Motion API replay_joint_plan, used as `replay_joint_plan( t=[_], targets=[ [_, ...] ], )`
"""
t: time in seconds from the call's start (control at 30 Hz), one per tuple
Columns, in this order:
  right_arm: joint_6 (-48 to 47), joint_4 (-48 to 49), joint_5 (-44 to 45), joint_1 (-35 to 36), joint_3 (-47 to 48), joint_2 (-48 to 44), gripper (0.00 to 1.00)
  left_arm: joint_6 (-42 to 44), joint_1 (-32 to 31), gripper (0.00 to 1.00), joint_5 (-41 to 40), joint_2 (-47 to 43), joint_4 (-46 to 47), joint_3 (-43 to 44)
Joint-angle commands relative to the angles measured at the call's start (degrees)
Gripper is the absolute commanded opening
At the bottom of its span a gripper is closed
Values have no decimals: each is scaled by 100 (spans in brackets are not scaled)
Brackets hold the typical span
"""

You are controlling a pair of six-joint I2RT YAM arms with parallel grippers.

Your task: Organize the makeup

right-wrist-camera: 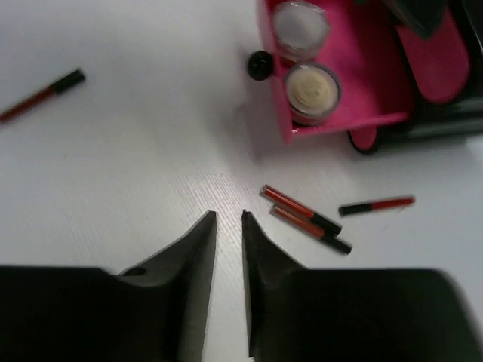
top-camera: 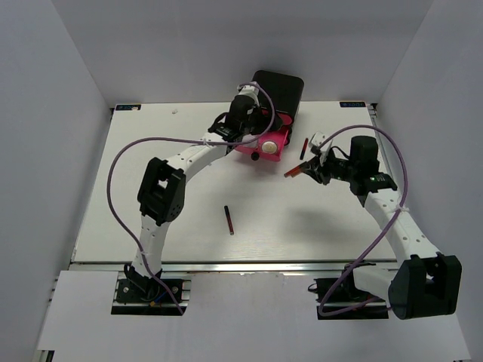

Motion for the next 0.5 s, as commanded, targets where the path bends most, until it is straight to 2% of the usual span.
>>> replay_joint_plan(
  t=[0.0,0.03,0.07,0.13,0.2,0.27,0.3,0.33,0.37,0.47],
  targets=[
    [-1553,-923,-816,240,280,81,24,196,120,98,-84,-881,2,-319],
    [-2183,-1127,-826,484,445,247,11,179,269,98,-84,-1248,38,-523],
    [-2459,-1338,-826,626,552,362,6,144,358,98,-84,-1469,73,-768],
    [-3091,-1951,-800,1073,919,808,0,-49,708,98,39,-1899,170,-1583],
    [-3331,-2253,-616,1364,1184,1179,0,-224,946,98,74,-2576,205,-2183],
    [-3080,-2053,-283,1777,1465,1750,0,-313,1263,98,92,-3294,319,-3193],
    [-2834,-1808,302,1909,1519,1926,0,-392,1342,98,-38,-3534,380,-3519],
    [-2553,-1171,665,2163,1563,2267,0,-401,1447,98,-75,-3754,407,-4087],
    [-2089,-868,1329,2252,1624,2436,0,-410,1492,98,-84,-4130,355,-4311],
    [-1673,-113,2011,2490,1809,3007,0,-558,1580,98,-312,-4729,293,-5074]
  ],
)
